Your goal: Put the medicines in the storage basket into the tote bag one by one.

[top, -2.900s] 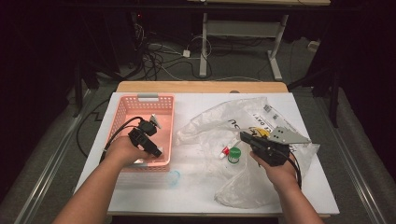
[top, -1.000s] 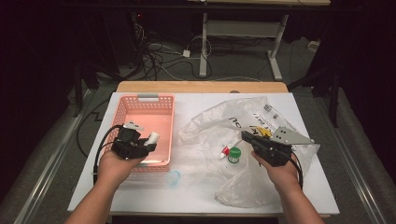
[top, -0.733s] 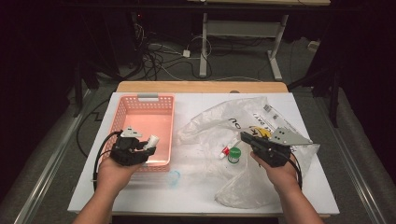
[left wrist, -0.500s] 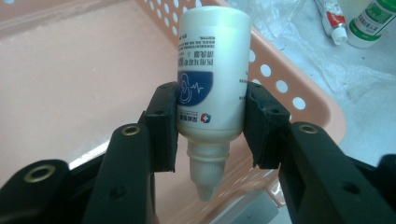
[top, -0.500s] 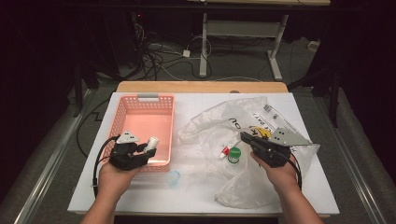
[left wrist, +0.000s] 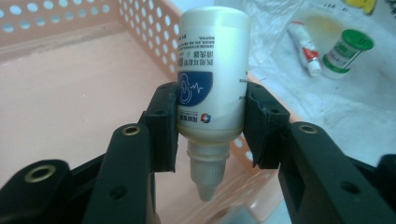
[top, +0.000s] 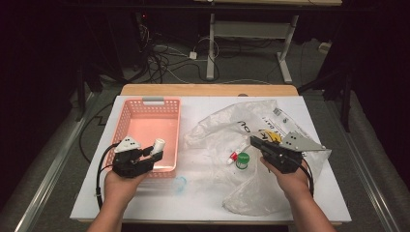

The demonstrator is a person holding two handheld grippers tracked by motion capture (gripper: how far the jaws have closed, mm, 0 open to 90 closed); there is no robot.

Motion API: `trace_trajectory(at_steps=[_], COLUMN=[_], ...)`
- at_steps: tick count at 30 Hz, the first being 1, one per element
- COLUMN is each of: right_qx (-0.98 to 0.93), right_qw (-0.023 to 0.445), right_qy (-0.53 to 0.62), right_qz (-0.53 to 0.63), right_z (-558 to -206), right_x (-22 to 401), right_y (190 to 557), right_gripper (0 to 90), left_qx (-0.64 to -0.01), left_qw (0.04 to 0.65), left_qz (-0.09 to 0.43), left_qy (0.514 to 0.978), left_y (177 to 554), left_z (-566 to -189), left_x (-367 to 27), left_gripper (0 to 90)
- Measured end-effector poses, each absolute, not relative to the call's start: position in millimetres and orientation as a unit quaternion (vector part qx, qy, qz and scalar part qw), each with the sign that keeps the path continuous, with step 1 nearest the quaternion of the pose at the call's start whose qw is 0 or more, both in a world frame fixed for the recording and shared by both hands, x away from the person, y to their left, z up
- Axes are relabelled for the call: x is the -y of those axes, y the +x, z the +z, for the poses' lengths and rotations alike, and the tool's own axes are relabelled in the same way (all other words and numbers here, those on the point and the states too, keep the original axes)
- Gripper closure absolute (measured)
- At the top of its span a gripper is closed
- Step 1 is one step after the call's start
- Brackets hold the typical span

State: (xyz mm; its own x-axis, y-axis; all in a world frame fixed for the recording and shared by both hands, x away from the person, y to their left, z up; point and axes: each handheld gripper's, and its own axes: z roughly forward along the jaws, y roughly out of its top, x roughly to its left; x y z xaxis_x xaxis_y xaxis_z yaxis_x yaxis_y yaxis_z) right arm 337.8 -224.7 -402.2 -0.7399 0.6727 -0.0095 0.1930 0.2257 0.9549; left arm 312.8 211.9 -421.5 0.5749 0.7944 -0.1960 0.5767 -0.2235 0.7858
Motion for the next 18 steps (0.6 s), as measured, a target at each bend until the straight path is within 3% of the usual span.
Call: trace_trajectory(at_steps=[18], right_qx=[-0.749], right_qw=[0.218], right_qy=[0.287], right_qz=[0.556], right_z=[-400], right_x=[225], right_y=[337], right_gripper=[90.0], left_qx=[-0.401], left_qw=[0.478], left_qz=[0.116], left_qy=[0.773], left_y=[299], left_z=[-399], left_x=[-186], left_gripper=[57.6])
